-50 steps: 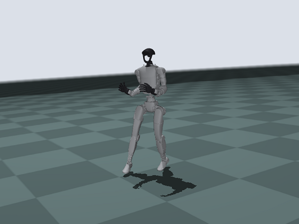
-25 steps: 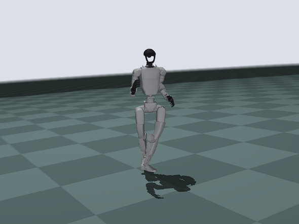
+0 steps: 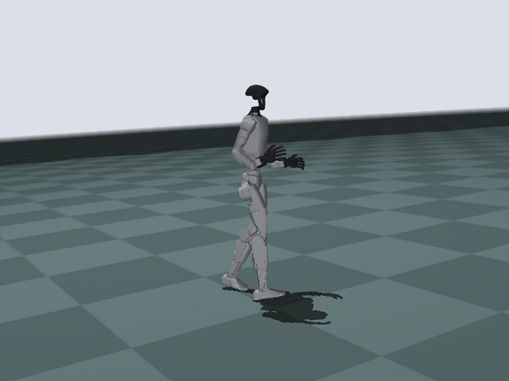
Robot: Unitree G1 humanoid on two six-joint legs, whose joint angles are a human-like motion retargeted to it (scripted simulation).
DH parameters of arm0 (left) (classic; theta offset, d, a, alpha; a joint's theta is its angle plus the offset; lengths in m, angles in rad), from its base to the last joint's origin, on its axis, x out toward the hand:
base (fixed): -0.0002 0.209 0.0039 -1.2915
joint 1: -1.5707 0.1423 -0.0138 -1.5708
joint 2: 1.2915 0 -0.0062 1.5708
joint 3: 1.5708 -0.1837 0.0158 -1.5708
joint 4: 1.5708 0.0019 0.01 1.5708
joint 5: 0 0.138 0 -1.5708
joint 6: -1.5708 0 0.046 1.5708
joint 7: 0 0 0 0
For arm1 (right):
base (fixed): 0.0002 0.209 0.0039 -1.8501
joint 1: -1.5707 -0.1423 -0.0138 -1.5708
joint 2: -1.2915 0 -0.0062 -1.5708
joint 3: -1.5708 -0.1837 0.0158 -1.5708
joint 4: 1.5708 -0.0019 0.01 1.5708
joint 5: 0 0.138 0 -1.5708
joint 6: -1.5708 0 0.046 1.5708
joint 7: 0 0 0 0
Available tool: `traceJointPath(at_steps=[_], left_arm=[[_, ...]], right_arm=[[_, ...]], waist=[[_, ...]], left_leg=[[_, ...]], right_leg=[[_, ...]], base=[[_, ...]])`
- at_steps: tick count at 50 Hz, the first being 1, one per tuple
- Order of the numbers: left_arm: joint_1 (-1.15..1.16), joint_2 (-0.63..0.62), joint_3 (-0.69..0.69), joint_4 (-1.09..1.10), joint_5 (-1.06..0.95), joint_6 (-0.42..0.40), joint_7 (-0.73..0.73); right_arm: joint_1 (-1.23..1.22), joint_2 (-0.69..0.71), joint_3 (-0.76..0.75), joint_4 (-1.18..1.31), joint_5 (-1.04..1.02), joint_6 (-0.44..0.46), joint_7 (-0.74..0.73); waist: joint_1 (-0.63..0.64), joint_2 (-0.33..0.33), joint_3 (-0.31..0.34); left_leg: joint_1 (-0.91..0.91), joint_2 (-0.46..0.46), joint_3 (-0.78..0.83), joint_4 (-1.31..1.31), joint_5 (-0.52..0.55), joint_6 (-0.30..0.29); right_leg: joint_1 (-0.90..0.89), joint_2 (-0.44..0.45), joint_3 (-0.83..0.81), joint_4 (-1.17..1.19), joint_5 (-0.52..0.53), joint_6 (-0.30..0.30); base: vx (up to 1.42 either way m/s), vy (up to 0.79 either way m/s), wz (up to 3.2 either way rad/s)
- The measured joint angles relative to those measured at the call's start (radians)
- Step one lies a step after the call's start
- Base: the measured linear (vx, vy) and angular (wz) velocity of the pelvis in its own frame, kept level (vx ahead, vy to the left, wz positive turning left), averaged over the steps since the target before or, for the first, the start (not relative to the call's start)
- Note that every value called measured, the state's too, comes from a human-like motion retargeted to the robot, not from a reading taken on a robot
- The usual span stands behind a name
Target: Walk run
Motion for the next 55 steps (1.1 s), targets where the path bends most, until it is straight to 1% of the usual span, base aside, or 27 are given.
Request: traceJointPath(at_steps=[2,3,5,7,10,13,17,22,25,28,30,31,32,33,35,37,38,40,42,43,45,48,50,51,52,53,55], left_arm=[[0.039,-0.023,0.004,0.019,-0.003,0.002,0.0],[0.058,-0.033,0.008,0.029,-0.004,0.002,-0.005],[0.098,-0.047,0.023,0.05,0.003,-0.002,-0.019],[0.132,-0.062,0.048,0.083,0.049,-0.019,-0.042],[0.173,-0.096,0.091,0.109,0.155,-0.029,0.0],[0.22,-0.111,0.097,0.132,0.177,-0.031,0.061],[0.249,-0.071,0.124,0.169,0.177,-0.067,0.025],[0.317,0.081,0.171,0.139,0.241,-0.112,0.05],[0.33,0.076,0.224,0.151,0.259,-0.105,0.078],[0.311,0.013,0.257,0.164,0.221,-0.087,0.091],[0.271,-0.038,0.268,0.177,0.204,-0.065,0.109],[0.237,-0.055,0.266,0.187,0.202,-0.05,0.119],[0.199,-0.069,0.26,0.193,0.196,-0.035,0.127],[0.156,-0.079,0.247,0.192,0.182,-0.019,0.13],[0.06,-0.09,0.203,0.185,0.123,0.008,0.123],[-0.087,-0.074,0.16,0.175,0.04,0.018,0.084],[-0.171,-0.07,0.15,0.177,-0.006,0.019,0.047],[-0.323,-0.078,0.117,0.167,-0.1,0.03,-0.006],[-0.428,-0.08,0.062,0.131,-0.208,0.053,-0.046],[-0.46,-0.072,0.046,0.108,-0.259,0.066,-0.077],[-0.478,-0.051,0.02,0.062,-0.319,0.083,-0.132],[-0.409,-0.004,0.015,0.007,-0.328,0.097,-0.174],[-0.325,0.02,0.036,-0.016,-0.29,0.094,-0.174],[-0.273,0.03,0.036,-0.02,-0.263,0.086,-0.156],[-0.221,0.039,0.034,-0.021,-0.237,0.077,-0.136],[-0.168,0.048,0.028,-0.014,-0.211,0.069,-0.111],[-0.072,0.048,0.024,0.018,-0.148,0.051,-0.078]], right_arm=[[-0.017,-0.017,0.0,0.0,-0.027,0.002,-0.009],[-0.024,-0.023,0.001,0.001,-0.036,0.002,-0.014],[-0.033,-0.024,0.009,0.001,-0.053,0.001,-0.027],[-0.026,-0.014,0.007,0.005,-0.061,0.001,-0.049],[-0.056,-0.011,0.013,0.029,-0.04,0.006,-0.071],[-0.124,-0.012,-0.006,0.058,-0.047,0.007,-0.076],[-0.19,-0.027,0.004,0.037,-0.061,-0.016,-0.121],[-0.264,-0.07,0.011,-0.008,0.007,-0.027,-0.12],[-0.29,-0.087,0.003,-0.017,0.022,-0.04,-0.107],[-0.245,-0.062,0.002,-0.014,0.016,-0.052,-0.11],[-0.191,-0.021,0.004,-0.003,0.009,-0.054,-0.11],[-0.162,0.009,0.003,0.002,-0.001,-0.053,-0.114],[-0.135,0.039,0.002,0.006,-0.014,-0.051,-0.124],[-0.11,0.068,0.003,0.005,-0.032,-0.048,-0.144],[-0.072,0.109,0.022,0.009,-0.075,-0.039,-0.208],[-0.054,0.148,0.022,0.008,-0.103,-0.04,-0.249],[-0.043,0.157,0.016,0.008,-0.112,-0.041,-0.261],[-0.017,0.154,0.006,0.008,-0.102,-0.046,-0.261],[0.008,0.14,-0.007,0.003,-0.082,-0.046,-0.23],[0.015,0.131,-0.017,0.003,-0.076,-0.044,-0.208],[0.027,0.114,-0.042,0.004,-0.076,-0.042,-0.18],[0.029,0.083,-0.071,0.001,-0.084,-0.044,-0.169],[0.006,0.061,-0.08,0.002,-0.087,-0.037,-0.155],[-0.014,0.05,-0.08,-0.003,-0.086,-0.031,-0.152],[-0.034,0.038,-0.079,-0.01,-0.084,-0.026,-0.153],[-0.055,0.024,-0.074,-0.025,-0.082,-0.021,-0.16],[-0.1,-0.009,-0.063,-0.065,-0.07,-0.008,-0.178]], waist=[[-0.029,-0.004,0.011],[-0.037,-0.009,0.008],[-0.04,-0.003,-0.004],[-0.059,0.018,-0.021],[-0.033,-0.023,-0.038],[-0.026,-0.048,-0.036],[0.08,-0.096,0.0],[0.18,-0.139,0.048],[0.227,-0.158,0.061],[0.24,-0.215,0.051],[0.23,-0.254,0.027],[0.203,-0.25,0.007],[0.173,-0.239,-0.006],[0.137,-0.215,-0.003],[0.037,-0.215,0.05],[-0.022,-0.111,0.05],[-0.044,-0.068,0.058],[-0.036,-0.04,0.063],[-0.078,-0.036,0.065],[-0.111,-0.038,0.063],[-0.177,-0.012,0.054],[-0.258,0.066,0.036],[-0.293,0.101,0.038],[-0.294,0.106,0.054],[-0.287,0.111,0.076],[-0.265,0.115,0.112],[-0.196,0.115,0.131]], left_leg=[[0.038,-0.033,-0.041,0.035,0.063,-0.02],[0.042,-0.041,-0.053,0.07,0.109,-0.055],[0.012,-0.053,-0.047,0.198,0.273,-0.156],[-0.092,-0.045,-0.008,0.434,0.467,-0.293],[-0.252,0.171,0.378,0.695,0.643,-0.324],[-0.351,0.263,0.556,0.785,0.428,-0.201],[-0.613,0.235,0.58,0.805,0.237,-0.179],[-0.836,0.384,0.675,0.59,0.077,-0.023],[-0.926,0.409,0.649,0.48,-0.056,0.0],[-0.94,0.393,0.685,0.455,-0.112,-0.031],[-0.896,0.379,0.725,0.457,-0.143,-0.043],[-0.854,0.367,0.752,0.448,-0.196,-0.017],[-0.824,0.339,0.731,0.444,-0.241,-0.008],[-0.819,0.279,0.616,0.45,-0.267,-0.031],[-0.76,0.194,0.523,0.527,-0.341,-0.064],[-0.702,0.264,0.401,0.52,-0.385,-0.129],[-0.677,0.282,0.356,0.534,-0.416,-0.157],[-0.596,0.31,0.37,0.514,-0.45,-0.197],[-0.471,0.279,0.385,0.419,-0.433,-0.22],[-0.403,0.247,0.384,0.357,-0.411,-0.229],[-0.271,0.216,0.363,0.226,-0.312,-0.256],[-0.092,0.234,0.337,0.035,0.089,-0.337],[0.001,0.259,0.376,-0.022,0.456,-0.383],[0.032,0.261,0.382,0.0,0.588,-0.425],[0.046,0.271,0.387,0.075,0.677,-0.458],[0.026,0.296,0.39,0.256,0.677,-0.476],[-0.032,0.26,0.4,0.491,0.677,-0.488]], right_leg=[[0.011,-0.034,-0.116,0.024,0.009,0.011],[0.023,-0.052,-0.179,0.038,0.019,0.008],[0.069,-0.032,-0.145,0.073,-0.065,-0.033],[0.103,-0.014,-0.152,0.093,-0.131,-0.05],[0.15,-0.078,-0.333,0.073,-0.165,-0.095],[0.212,-0.068,-0.367,0.035,-0.184,-0.139],[0.283,-0.067,-0.427,-0.022,-0.208,-0.165],[0.345,-0.003,-0.437,-0.048,-0.258,-0.204],[0.381,0.038,-0.448,-0.059,-0.222,-0.215],[0.4,-0.013,-0.479,-0.021,-0.067,-0.123],[0.395,-0.05,-0.488,0.034,0.126,-0.043],[0.384,-0.048,-0.5,0.075,0.256,-0.007],[0.367,-0.032,-0.498,0.137,0.382,0.022],[0.336,0.015,-0.466,0.237,0.498,0.036],[0.211,0.124,-0.362,0.69,0.565,0.09],[0.102,0.324,-0.348,0.744,0.499,0.144],[0.012,0.343,-0.399,0.833,0.391,0.128],[-0.164,0.26,-0.5,0.969,0.226,0.011],[-0.318,0.085,-0.592,1.009,0.094,-0.096],[-0.382,0.017,-0.598,0.99,0.058,-0.105],[-0.482,-0.085,-0.627,0.885,0.008,-0.07],[-0.561,-0.171,-0.666,0.621,-0.031,-0.009],[-0.563,-0.158,-0.609,0.42,-0.081,0.046],[-0.537,-0.147,-0.603,0.359,-0.096,0.043],[-0.506,-0.132,-0.607,0.326,-0.09,0.008],[-0.462,-0.111,-0.631,0.345,-0.042,-0.094],[-0.403,-0.032,-0.689,0.463,-0.196,-0.346]], base=[[0.71,0.08,1.89],[0.73,-0.06,1.71],[0.64,-0.14,1.74],[0.69,-0.2,2.45],[0.86,-0.21,1.72],[0.63,-0.1,1.47],[0.67,-0.16,0.37],[0.83,-0.26,0.31],[1.04,-0.19,-0.17],[1.28,0.06,0.14],[1.61,0.07,0.69],[1.49,-0.03,1.38],[1.46,-0.1,1.95],[1.57,-0.21,2.43],[1.61,-0.44,2.92],[1.33,-0.54,2.21],[1.41,-0.48,1.36],[1.59,-0.41,0.5],[1.71,-0.44,0.96],[1.91,-0.57,1.3],[1.71,-0.47,1.19],[1.74,-0.53,0.73],[1.91,-0.7,0.12],[1.95,-0.75,-0.57],[2.2,-0.9,-1.3],[2.17,-0.79,-1.75],[1.86,-0.56,-1.79]])
